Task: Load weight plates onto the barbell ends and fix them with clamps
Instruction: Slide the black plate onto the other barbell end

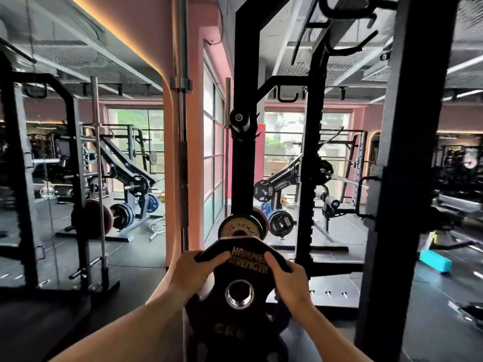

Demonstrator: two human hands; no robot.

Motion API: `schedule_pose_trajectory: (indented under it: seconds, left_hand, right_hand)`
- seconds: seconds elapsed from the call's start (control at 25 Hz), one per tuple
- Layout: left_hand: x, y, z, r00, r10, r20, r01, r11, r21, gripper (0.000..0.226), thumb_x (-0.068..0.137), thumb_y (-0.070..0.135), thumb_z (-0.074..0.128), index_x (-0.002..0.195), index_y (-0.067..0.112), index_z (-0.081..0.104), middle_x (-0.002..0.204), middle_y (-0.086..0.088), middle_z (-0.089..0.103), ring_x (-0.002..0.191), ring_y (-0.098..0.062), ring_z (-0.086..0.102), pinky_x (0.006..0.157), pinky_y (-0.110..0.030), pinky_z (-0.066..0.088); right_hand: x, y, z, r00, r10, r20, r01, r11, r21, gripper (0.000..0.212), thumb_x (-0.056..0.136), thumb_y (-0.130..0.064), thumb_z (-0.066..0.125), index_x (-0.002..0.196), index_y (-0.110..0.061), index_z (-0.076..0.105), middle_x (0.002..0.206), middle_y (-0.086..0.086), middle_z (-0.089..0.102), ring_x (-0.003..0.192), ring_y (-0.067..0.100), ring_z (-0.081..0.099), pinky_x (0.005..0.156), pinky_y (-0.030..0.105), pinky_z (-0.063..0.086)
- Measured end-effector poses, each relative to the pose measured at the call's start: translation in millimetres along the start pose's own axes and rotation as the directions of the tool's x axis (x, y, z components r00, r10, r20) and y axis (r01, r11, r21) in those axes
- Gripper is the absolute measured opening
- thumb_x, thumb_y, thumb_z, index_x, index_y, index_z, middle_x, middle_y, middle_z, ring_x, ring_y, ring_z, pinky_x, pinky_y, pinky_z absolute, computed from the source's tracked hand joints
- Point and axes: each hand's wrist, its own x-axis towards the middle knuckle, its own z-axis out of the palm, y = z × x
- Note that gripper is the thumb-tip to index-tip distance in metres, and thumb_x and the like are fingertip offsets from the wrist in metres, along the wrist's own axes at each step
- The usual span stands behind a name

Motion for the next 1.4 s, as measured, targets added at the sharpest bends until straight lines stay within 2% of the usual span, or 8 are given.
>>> schedule_pose_trajectory:
  seconds: [0.12,0.24,0.32,0.4,0.52,0.8,1.16,1.4]
  left_hand:
    - [-36,13,17,0.997,0.074,0.039,-0.072,0.996,-0.052,0.078,0.067,0.085,0.065,0.046,0.013,0.042,0.044,-0.015,0.051,0.039,-0.023,0.046,0.056,-0.037,0.041]
    - [-66,45,30,0.991,0.102,0.09,-0.099,0.994,-0.039,0.069,0.069,0.082,0.063,0.04,0.02,0.051,0.04,0.006,0.051,0.037,-0.011,0.048,0.053,-0.029,0.039]
    - [-71,75,37,0.988,0.147,0.043,-0.141,0.983,-0.118,0.067,0.065,0.084,0.064,0.046,0.021,0.052,0.045,0.001,0.051,0.04,-0.017,0.048,0.05,-0.029,0.038]
    - [-90,92,51,0.978,0.185,0.099,-0.17,0.974,-0.149,0.076,0.059,0.091,0.063,0.053,0.016,0.049,0.05,-0.006,0.045,0.043,-0.02,0.043,0.044,-0.029,0.036]
    - [-132,107,88,0.955,0.222,0.198,-0.178,0.96,-0.217,0.079,0.048,0.096,0.063,0.043,0.022,0.034,0.044,-0.002,0.038,0.04,-0.02,0.04,0.043,-0.032,0.036]
    - [-215,148,180,0.891,0.28,0.358,-0.197,0.948,-0.251,0.081,0.048,0.099,0.059,0.048,0.019,0.046,0.045,-0.003,0.048,0.039,-0.019,0.047,0.049,-0.035,0.041]
    - [-315,241,335,0.869,0.303,0.391,-0.191,0.935,-0.3,0.082,0.044,0.1,0.06,0.041,0.018,0.047,0.037,0.001,0.048,0.029,-0.018,0.046,0.032,-0.022,0.035]
    - [-358,295,437,0.904,0.228,0.36,-0.115,0.944,-0.309,0.082,0.04,0.098,0.064,0.039,0.02,0.039,0.037,0.003,0.041,0.031,-0.019,0.042,0.036,-0.025,0.036]
  right_hand:
    - [-37,-7,-29,0.995,-0.063,-0.071,0.06,0.997,-0.046,0.046,0.062,-0.078,0.065,0.07,-0.034,0.077,0.062,-0.002,0.074,0.054,0.014,0.07,0.049,0.026,0.053]
    - [-76,-35,-64,0.973,-0.135,-0.189,0.114,0.986,-0.12,0.045,0.064,-0.078,0.065,0.072,-0.035,0.077,0.062,0.001,0.074,0.05,0.016,0.069,0.043,0.024,0.051]
    - [-85,-56,-85,0.956,-0.19,-0.225,0.159,0.976,-0.147,0.047,0.066,-0.078,0.067,0.07,-0.032,0.076,0.057,-0.003,0.072,0.045,0.01,0.066,0.041,0.02,0.046]
    - [-113,-64,-113,0.924,-0.204,-0.324,0.136,0.966,-0.222,0.051,0.065,-0.081,0.066,0.068,-0.031,0.076,0.056,-0.006,0.071,0.047,0.007,0.067,0.042,0.021,0.048]
    - [-165,-62,-161,0.866,-0.203,-0.457,0.082,0.959,-0.27,0.051,0.061,-0.089,0.061,0.07,-0.04,0.074,0.055,-0.013,0.07,0.051,0.001,0.067,0.051,0.023,0.051]
    - [-257,-60,-270,0.765,-0.172,-0.62,-0.002,0.963,-0.268,0.064,0.056,-0.092,0.063,0.066,-0.029,0.073,0.053,-0.005,0.069,0.047,0.013,0.066,0.044,0.027,0.05]
    - [-310,-60,-466,0.672,-0.212,-0.709,-0.047,0.944,-0.326,0.077,0.051,-0.094,0.063,0.048,-0.017,0.061,0.042,-0.002,0.058,0.041,0.018,0.06,0.043,0.031,0.048]
    - [-293,-58,-595,0.727,-0.232,-0.646,-0.019,0.934,-0.356,0.07,0.059,-0.087,0.065,0.054,-0.017,0.056,0.046,-0.003,0.057,0.041,0.011,0.056,0.04,0.02,0.039]
